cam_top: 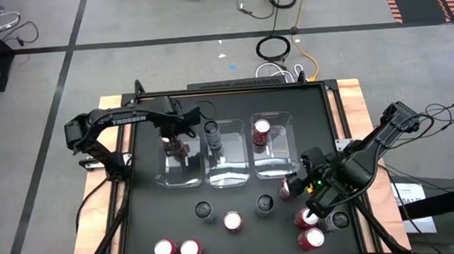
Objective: Sort soda cans
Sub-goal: Put the top left orange soda can into the left transparent bin
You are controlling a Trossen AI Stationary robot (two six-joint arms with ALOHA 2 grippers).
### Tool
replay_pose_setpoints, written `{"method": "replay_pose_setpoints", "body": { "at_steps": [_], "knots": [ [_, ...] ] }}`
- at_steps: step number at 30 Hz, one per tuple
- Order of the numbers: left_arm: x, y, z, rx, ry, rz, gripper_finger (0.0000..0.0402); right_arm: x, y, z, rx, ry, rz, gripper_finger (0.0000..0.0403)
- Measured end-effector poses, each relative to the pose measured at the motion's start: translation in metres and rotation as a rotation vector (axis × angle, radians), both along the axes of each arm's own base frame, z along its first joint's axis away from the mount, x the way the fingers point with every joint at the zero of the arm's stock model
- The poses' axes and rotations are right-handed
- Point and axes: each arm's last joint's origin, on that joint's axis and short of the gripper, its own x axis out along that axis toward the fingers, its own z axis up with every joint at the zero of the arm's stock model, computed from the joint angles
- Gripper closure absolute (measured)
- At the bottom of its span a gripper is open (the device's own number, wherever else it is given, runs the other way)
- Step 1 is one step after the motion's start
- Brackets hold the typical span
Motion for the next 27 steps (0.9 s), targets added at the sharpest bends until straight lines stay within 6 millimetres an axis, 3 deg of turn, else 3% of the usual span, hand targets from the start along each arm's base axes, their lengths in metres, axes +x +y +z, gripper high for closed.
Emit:
{"method": "replay_pose_setpoints", "body": {
  "at_steps": [27],
  "knots": [
    [0.0009,0.0007,-0.0012,0.020,-0.006,0.018,0.0075,0.0004,0.0003,0.0001,-0.003,0.001,0.013,0.0046]
  ]
}}
